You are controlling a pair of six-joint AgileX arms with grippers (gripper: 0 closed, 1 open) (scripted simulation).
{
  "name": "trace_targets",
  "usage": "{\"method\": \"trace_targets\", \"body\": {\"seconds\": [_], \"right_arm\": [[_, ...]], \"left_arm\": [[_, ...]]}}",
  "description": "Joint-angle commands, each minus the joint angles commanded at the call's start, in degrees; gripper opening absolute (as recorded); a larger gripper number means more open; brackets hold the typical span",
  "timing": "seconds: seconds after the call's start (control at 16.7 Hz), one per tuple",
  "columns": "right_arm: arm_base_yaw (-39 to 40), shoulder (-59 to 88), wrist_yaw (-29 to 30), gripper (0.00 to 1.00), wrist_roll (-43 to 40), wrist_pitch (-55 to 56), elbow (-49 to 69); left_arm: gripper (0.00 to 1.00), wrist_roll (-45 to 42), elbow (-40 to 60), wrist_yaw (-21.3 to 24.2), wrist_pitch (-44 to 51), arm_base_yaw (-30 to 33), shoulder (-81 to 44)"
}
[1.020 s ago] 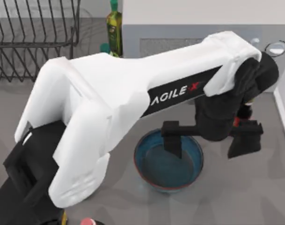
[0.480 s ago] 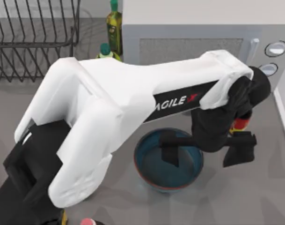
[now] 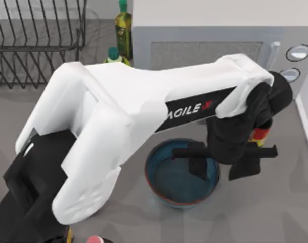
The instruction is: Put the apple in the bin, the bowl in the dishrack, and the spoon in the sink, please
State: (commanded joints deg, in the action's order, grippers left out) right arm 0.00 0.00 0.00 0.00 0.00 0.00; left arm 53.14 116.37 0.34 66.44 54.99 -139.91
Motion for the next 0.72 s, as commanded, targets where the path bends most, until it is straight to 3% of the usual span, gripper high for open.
{"method": "trace_targets", "body": {"seconds": [0.24,0.72], "right_arm": [[0.00,0.00,0.00,1.00,0.00,0.00,0.00],[0.00,0.00,0.00,1.00,0.00,0.00,0.00]], "left_arm": [[0.02,0.00,0.00,0.00,0.00,0.00,0.00],[0.00,0.00,0.00,0.00,0.00,0.00,0.00]]}}
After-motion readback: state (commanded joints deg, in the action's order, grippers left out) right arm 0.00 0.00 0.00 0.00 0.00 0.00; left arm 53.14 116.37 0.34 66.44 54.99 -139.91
